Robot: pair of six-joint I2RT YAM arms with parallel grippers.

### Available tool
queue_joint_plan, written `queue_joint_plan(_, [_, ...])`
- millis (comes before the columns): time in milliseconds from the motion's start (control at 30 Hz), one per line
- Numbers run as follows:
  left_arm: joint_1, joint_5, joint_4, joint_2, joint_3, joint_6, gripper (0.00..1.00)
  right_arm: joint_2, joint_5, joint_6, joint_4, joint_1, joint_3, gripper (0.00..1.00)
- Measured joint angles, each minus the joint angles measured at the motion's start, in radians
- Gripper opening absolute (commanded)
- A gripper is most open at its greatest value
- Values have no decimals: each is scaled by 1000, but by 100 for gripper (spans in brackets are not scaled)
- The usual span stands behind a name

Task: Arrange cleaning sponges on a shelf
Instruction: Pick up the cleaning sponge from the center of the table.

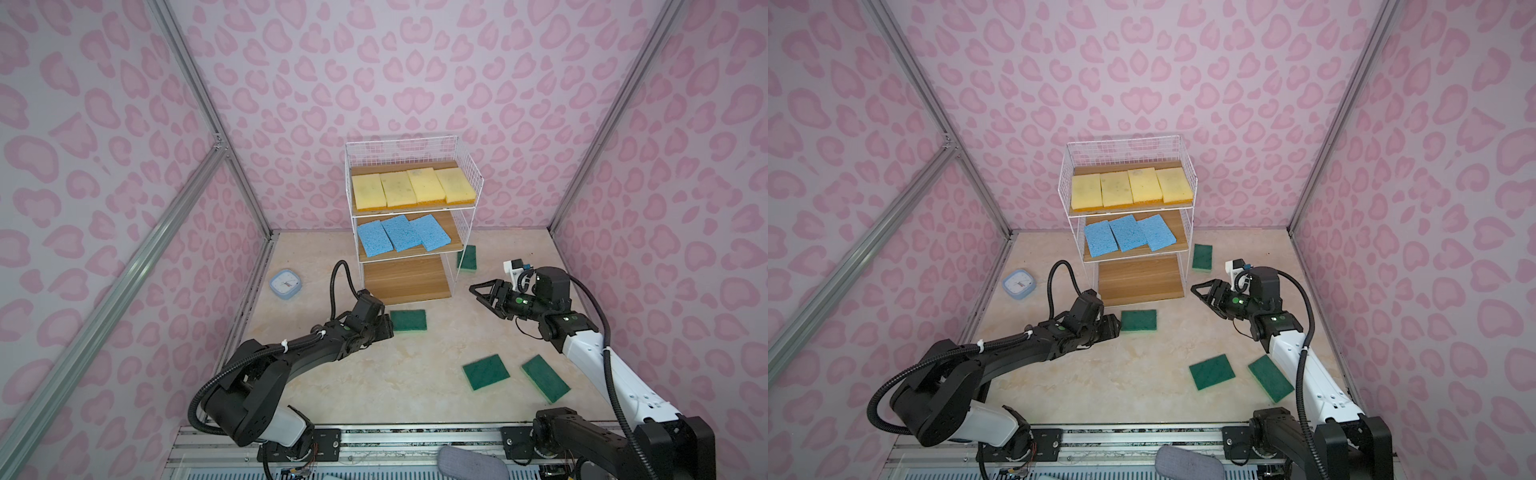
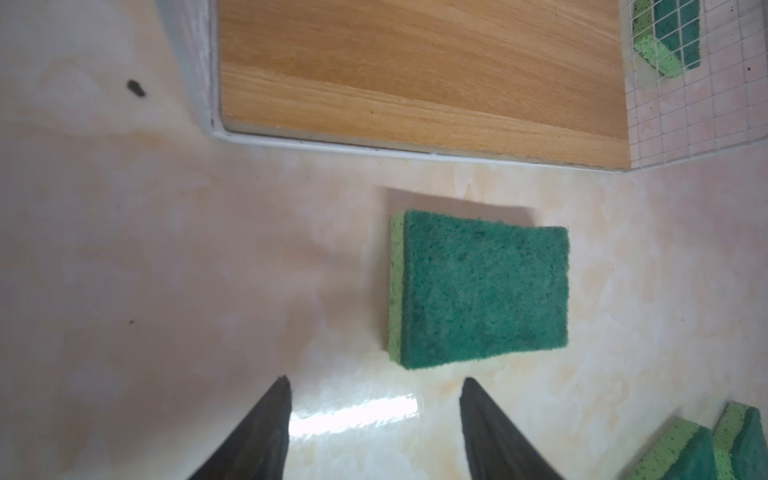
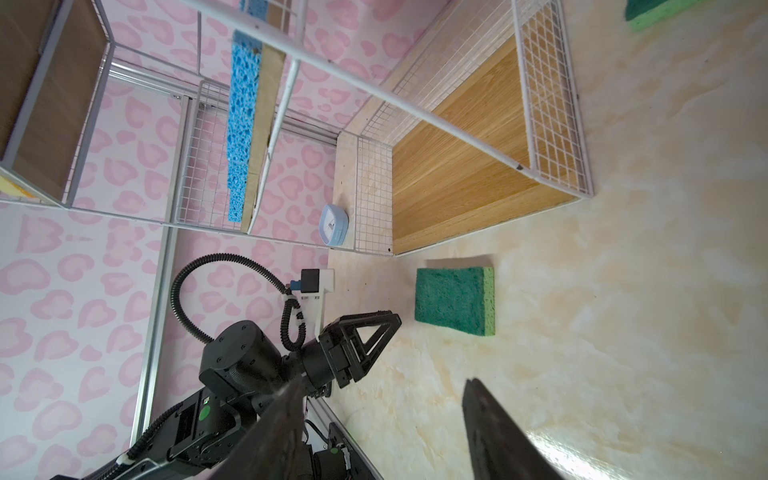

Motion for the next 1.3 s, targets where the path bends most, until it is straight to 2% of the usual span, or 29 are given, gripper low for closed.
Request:
queue_joint_plan(67, [-3, 1, 19, 36, 20, -5, 65, 1, -6, -6, 0, -1, 0, 62])
queue_joint_plan(267, [-11, 12, 48, 134, 82, -10, 52, 4, -13, -26, -15, -1, 0, 62])
queue_joint_plan(500, [-16, 17, 53, 179, 93, -10, 44, -3, -10, -32, -29, -1, -5, 62])
queue_joint_plan(567, [-19, 23, 64, 190, 93, -10, 38, -3, -6, -32, -37, -1, -5, 63])
queue_joint_plan(733, [-32, 24, 86, 204, 99, -16, 14, -3, -5, -41, -50, -1, -3, 63])
queue_joint_plan(833, [-35, 20, 80, 201, 103, -14, 5, -2, -5, -52, -67, 0, 2, 63])
queue_joint_plan(1033, [-39, 34, 25, 123, 102, 14, 4, -1, 5, -87, -93, 12, -10, 66])
queue_joint_plan(1100, [-39, 40, 6, 82, 98, 36, 4, -4, 14, -86, -92, 23, -28, 69])
queue_joint_plan(1167, [-39, 49, -16, 30, 89, 54, 4, -3, 22, -86, -90, 46, -40, 72])
queue_joint_plan(1300, [-39, 108, -73, -63, 84, 110, 4, 23, 35, -100, -81, 119, -35, 71])
